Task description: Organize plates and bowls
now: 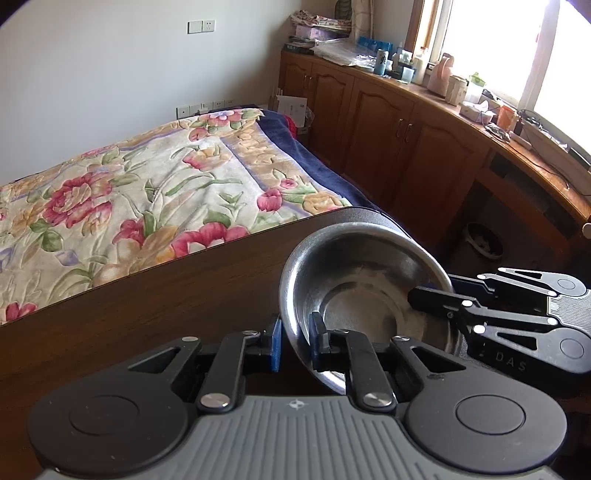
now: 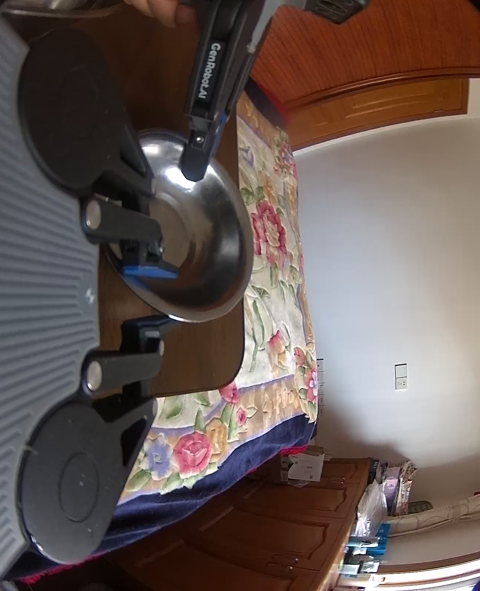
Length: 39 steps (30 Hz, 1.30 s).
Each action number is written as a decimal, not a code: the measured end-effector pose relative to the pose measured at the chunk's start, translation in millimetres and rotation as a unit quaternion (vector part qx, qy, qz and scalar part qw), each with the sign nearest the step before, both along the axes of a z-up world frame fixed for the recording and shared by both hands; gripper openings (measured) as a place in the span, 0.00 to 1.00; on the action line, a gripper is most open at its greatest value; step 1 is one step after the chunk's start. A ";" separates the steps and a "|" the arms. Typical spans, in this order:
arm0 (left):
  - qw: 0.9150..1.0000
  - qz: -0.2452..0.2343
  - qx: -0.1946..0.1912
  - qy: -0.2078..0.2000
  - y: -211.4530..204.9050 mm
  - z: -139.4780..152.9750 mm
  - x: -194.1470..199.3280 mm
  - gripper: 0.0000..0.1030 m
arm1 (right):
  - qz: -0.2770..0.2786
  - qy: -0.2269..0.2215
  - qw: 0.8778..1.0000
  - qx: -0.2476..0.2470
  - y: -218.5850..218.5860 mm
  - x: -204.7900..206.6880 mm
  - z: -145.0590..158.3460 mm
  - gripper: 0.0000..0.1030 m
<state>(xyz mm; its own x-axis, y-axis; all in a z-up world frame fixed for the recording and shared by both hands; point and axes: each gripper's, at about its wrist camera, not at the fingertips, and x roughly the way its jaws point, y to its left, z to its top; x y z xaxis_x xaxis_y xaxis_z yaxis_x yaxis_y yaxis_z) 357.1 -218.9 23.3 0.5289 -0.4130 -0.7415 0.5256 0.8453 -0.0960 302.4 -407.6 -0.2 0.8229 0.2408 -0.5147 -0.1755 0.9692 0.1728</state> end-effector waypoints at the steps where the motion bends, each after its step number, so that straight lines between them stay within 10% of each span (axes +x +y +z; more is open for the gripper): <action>1: 1.000 0.001 -0.004 0.001 2.2 1.8 -0.7 0.14 | -0.001 0.001 1.000 0.007 -1.1 -0.3 0.5 0.18; 39: 0.993 -0.012 -0.073 -0.091 87.4 76.0 -117.3 0.10 | 0.028 -0.093 0.995 -0.014 43.8 -75.4 67.6 0.13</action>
<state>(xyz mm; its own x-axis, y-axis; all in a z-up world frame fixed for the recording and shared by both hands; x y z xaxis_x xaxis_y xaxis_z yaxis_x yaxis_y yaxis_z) 239.8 -131.5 99.2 0.6371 -0.5229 -0.5662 0.5653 0.8164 -0.1179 227.1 -363.8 67.5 0.8902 0.2762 -0.3623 -0.2557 0.9611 0.1045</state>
